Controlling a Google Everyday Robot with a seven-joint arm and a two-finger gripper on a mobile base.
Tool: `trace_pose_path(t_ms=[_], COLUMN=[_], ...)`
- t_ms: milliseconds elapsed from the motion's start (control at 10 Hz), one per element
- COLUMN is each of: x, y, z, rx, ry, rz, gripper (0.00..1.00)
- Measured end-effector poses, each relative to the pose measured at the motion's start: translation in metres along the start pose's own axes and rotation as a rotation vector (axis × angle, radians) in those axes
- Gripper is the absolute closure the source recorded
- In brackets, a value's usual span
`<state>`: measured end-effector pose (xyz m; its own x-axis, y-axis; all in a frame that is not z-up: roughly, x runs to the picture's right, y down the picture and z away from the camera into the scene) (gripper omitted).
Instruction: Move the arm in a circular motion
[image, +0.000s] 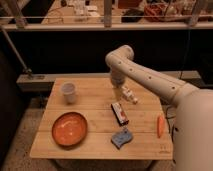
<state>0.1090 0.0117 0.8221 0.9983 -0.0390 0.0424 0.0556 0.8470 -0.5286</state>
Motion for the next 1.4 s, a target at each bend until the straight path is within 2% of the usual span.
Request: trace_pose_path(t_ms=[200,400,500,700,800,900,1100,1400], x=[0.044,0.078,0.085,0.086,0.081,0.066,0.032,-0.044], y=[0.022,0.060,0.085,0.123,0.132,0.143,0.141,0.117], z=[-0.001,-0.005,-0.009,-0.014,-0.015,-0.018,-0.022,-0.024], rx=[0.004,0.008,0.011,0.017,0.018,0.019,0.020,0.020], ry=[0.015,0.023,0.018,-0.002,-0.008,-0.013,-0.014,-0.014], rz=[0.137,0.271,0.333,0.397,0.395,0.358,0.271,0.058], gripper=[0.20,0.20,0.20,0.20,0.20,0.20,0.20,0.20])
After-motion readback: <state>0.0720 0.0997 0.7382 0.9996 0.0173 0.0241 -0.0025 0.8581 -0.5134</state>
